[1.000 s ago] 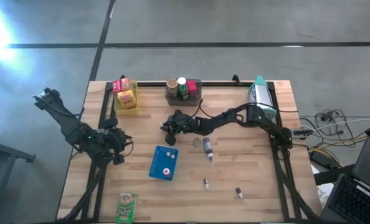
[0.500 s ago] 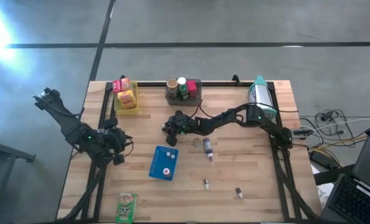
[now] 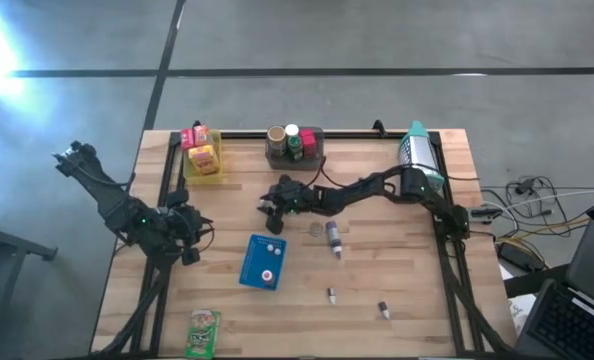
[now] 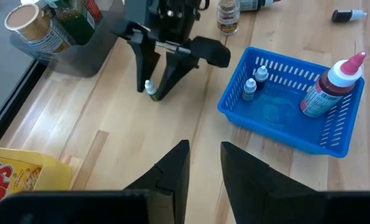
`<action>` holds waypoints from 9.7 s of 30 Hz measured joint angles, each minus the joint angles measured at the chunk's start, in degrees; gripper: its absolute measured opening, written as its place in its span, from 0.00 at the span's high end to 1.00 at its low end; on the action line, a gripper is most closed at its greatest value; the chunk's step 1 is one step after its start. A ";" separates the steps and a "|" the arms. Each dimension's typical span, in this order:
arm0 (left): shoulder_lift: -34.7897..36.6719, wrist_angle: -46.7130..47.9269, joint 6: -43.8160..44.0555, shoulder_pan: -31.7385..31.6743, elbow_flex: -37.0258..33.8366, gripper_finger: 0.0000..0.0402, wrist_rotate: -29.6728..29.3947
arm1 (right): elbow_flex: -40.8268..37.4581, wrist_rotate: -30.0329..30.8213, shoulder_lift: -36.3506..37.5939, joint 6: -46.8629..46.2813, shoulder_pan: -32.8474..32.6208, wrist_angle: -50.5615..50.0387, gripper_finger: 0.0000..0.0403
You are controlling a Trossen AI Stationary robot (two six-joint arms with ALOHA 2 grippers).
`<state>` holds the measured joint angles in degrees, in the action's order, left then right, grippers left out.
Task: Pick & Place Kitchen Items
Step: Put the green food coloring bottle into the blue bin, then put the brown spice bottle into the black bin
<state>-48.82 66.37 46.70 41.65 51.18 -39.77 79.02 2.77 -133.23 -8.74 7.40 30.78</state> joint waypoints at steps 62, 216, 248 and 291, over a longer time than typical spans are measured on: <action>-6.22 -18.41 -42.66 -35.37 0.02 0.39 19.30 | -8.85 29.33 56.32 -58.97 -40.82 -96.70 0.98; -26.59 -32.14 -63.12 -30.19 0.35 0.75 37.47 | -24.72 36.33 59.11 -79.82 -48.74 -95.07 0.98; -39.62 -40.44 -62.73 -32.76 -2.36 0.75 40.81 | -24.72 35.85 59.76 -80.20 -48.76 -94.88 0.98; -28.50 -13.91 -58.97 -32.75 14.86 0.65 40.25 | -24.94 35.89 59.76 -78.68 -48.76 -92.59 0.98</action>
<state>-77.32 52.46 -12.27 8.90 66.04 0.49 54.08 38.65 -73.47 -87.42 -41.36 -61.81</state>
